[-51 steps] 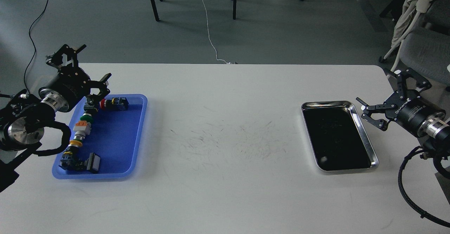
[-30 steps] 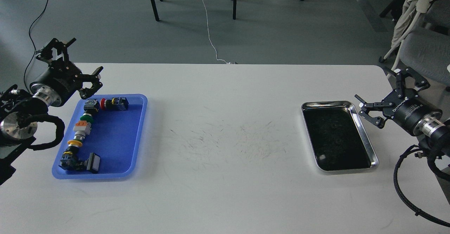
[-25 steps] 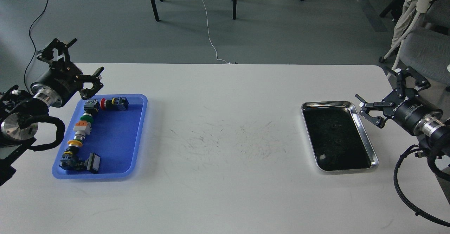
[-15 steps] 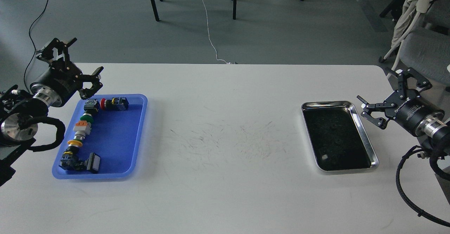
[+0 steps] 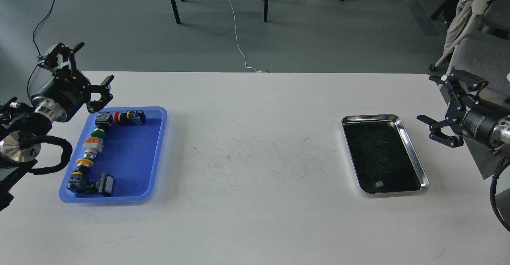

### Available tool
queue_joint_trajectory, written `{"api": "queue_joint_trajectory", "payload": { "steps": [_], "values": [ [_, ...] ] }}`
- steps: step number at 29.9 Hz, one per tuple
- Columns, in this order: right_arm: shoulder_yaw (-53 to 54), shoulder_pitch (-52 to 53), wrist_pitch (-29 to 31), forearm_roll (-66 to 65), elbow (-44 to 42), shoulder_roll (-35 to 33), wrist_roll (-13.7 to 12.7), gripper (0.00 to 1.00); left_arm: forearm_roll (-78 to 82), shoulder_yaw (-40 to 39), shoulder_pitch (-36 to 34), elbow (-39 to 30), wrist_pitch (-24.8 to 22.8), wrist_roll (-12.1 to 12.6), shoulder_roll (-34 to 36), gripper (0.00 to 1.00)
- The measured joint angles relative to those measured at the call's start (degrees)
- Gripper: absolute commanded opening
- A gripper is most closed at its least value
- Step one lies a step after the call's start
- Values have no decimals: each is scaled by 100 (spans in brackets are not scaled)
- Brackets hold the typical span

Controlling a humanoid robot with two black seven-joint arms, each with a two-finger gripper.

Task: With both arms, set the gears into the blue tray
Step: 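Move the right gripper toward the metal tray with the black mat, then lower the right gripper into the metal tray and grasp a small black ring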

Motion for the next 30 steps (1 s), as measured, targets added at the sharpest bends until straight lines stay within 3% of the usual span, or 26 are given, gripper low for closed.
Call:
{"api": "queue_joint_trajectory", "payload": {
  "steps": [6,11,21,30],
  "values": [
    [-1855,1418,6,-1684,390,-451,-88,99,234,-49,-2,-20,17,-32,-9,99],
    [-3606,2588,-15,-2828,381,-397,-96,99,301,-82,-11,-21,32,-49,-10,99],
    [-5446,4093,-25,-3077,-427,689,-108,99,305,-86,-2,-58,32,-59,47,99],
    [-6163,4357,-16,-3093,-1202,1715,-87,92,305,-86,-2,-95,46,-59,112,99]
  ]
}}
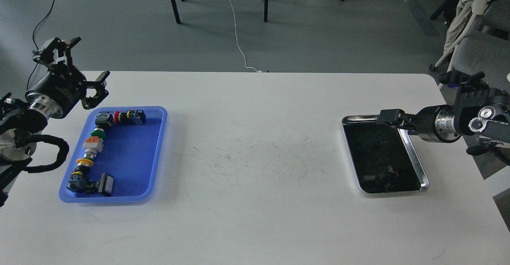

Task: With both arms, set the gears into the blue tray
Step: 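Lower the right gripper into the metal tray and grasp a small black ring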

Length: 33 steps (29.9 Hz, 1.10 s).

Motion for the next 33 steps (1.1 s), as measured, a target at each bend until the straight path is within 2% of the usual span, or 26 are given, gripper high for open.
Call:
{"api": "queue_joint_trajectory", "payload": {
  "steps": [6,13,26,29,33],
  "values": [
    [-424,1,2,-50,-585,561,0,85,6,9,-8,-6,15,6,0,99],
    [-610,-51,-2,-57,-830,1004,0,85,8,19,-33,-3,22,9,0,99],
    [-898,-144,-4,-75,-1165,1394,35,79,43,11,-85,0,23,9,-15,99],
    [-913,-201,-7,-77,-1196,1431,40,72,45,9,-86,0,23,9,-15,99],
    [-913,-258,-8,-80,-1297,1446,59,70,46,9,-86,0,23,9,-15,99]
  ]
}}
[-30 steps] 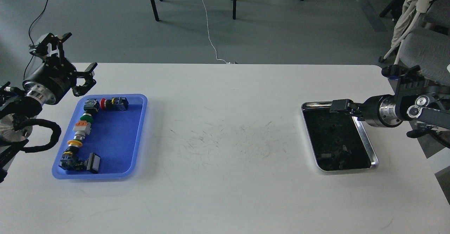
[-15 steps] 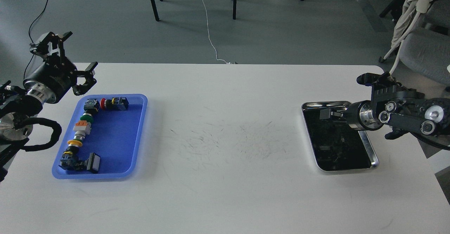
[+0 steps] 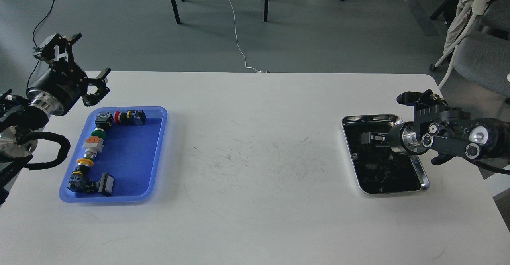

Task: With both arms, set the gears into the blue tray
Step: 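Lower the right gripper into the metal tray and grasp a small black ring, then lift the black ring and carry it toward the table centre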

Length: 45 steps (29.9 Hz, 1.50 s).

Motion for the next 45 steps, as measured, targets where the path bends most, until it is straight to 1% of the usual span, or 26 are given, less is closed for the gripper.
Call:
{"api": "queue_joint_trajectory", "payload": {
  "steps": [3,10,14,22,24,30,36,38,42,43,45],
  "values": [
    [0,-75,-7,-5,-82,1,9,68,0,-4,-1,0,0,0,0,99],
    [1,-124,-20,-4,-123,5,28,54,-1,-8,-2,-4,5,0,7,99],
    [1,-115,-23,-4,-164,8,31,49,-2,-6,-2,-3,9,0,13,99],
    [-2,-58,-26,-6,-162,15,29,46,-2,-6,-2,-2,9,-4,16,99],
    [-2,-56,-27,-6,-149,32,29,44,-2,-6,-2,-2,9,-5,16,99],
    [5,-51,-29,2,-134,136,29,43,-2,-17,-6,-2,9,-9,16,99],
    [5,-33,11,4,-133,213,29,22,-3,-18,-6,-4,9,-9,16,99],
    [2,-30,21,5,-129,225,29,17,-2,-18,-6,-3,9,-9,16,99],
    [-9,-25,55,7,-122,235,31,4,-2,-18,-3,-1,9,-9,16,99],
    [-12,-24,83,7,-121,235,32,2,-2,-18,-2,0,9,-9,16,99],
    [-13,-24,126,4,-121,232,37,2,-3,-18,-2,1,9,-9,16,99]
  ]
}}
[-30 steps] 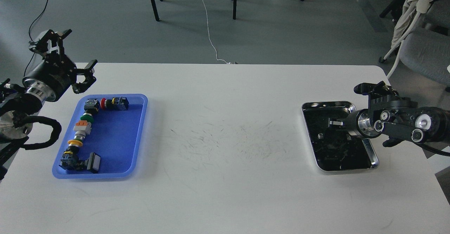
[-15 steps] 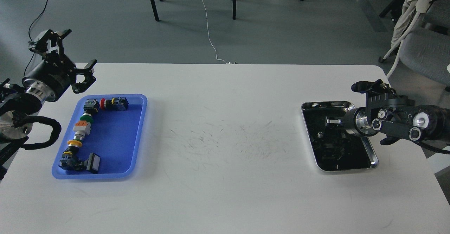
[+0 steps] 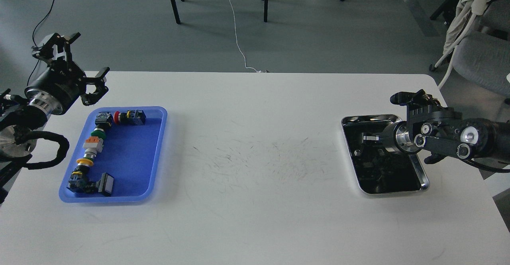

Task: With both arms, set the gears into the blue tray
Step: 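Lift the black ring and carry it toward the table centre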

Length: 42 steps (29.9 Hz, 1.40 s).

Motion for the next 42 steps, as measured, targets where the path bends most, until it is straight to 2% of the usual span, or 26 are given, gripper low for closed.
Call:
{"api": "queue_joint_trajectory", "payload": {
  "steps": [12,20,26,31,36,42],
  "values": [
    [16,267,41,-1,105,-150,45,2,9,7,0,0,3,0,-8,99],
    [329,1198,15,32,779,-588,123,2,9,18,0,1,9,0,-29,99],
    [604,1744,-42,123,1098,-495,196,2,9,25,0,0,9,0,-32,99],
    [639,1967,-202,503,1109,156,237,2,9,26,-21,1,9,0,-5,99],
    [667,1908,-472,833,881,1140,268,2,9,17,-26,1,9,0,50,99],
    [1062,1396,-597,991,314,2357,550,2,9,-15,-23,0,1,0,171,99]
  ]
}}
